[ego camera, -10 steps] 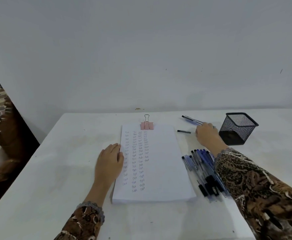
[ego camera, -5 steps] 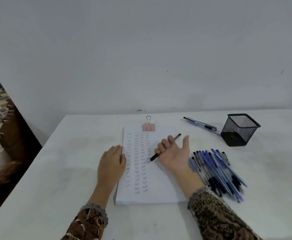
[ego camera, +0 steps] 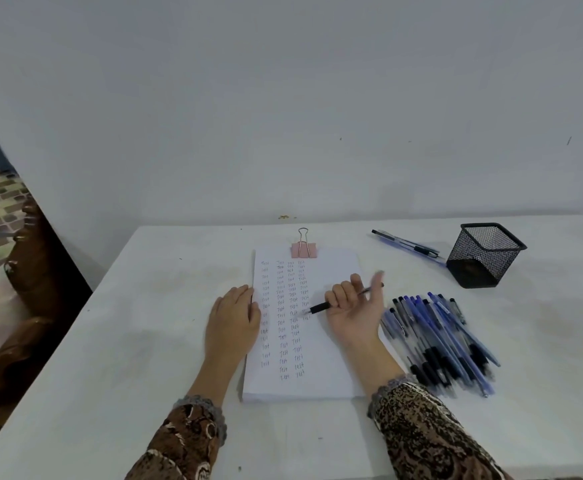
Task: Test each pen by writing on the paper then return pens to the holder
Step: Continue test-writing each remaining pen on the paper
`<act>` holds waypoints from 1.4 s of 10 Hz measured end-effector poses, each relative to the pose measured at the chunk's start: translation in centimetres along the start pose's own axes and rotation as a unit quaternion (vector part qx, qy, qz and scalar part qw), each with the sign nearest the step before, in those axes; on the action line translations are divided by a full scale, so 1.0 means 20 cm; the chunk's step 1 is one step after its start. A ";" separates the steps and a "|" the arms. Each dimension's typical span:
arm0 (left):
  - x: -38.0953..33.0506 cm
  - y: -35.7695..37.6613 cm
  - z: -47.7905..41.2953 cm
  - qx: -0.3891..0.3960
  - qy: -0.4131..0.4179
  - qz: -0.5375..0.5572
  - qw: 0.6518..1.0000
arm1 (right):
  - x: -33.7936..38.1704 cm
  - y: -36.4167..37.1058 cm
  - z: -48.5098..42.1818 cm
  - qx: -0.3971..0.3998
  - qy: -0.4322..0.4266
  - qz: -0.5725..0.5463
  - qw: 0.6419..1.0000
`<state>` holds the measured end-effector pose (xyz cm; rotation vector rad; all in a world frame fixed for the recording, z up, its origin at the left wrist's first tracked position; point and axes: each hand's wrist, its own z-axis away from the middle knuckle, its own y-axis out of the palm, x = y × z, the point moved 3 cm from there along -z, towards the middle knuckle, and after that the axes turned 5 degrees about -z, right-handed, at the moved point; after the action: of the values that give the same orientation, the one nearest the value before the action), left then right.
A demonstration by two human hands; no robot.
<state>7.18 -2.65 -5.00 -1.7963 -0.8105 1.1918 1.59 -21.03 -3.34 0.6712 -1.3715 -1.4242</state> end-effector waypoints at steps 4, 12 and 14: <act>-0.01 -0.01 0.00 0.002 0.001 0.002 1.000 | 0.02 -0.04 0.01 -0.003 -0.013 -0.004 1.000; -0.02 -0.03 0.02 0.006 -0.004 0.005 1.000 | 0.00 0.01 -0.01 0.057 -0.026 0.359 0.931; -0.02 -0.02 0.01 0.004 -0.005 0.007 1.000 | -0.01 0.01 0.00 0.105 -0.036 0.440 0.891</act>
<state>6.77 -2.72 -4.49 -1.7935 -0.7993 1.2118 1.66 -20.79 -3.29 0.0670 -1.6045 -0.5772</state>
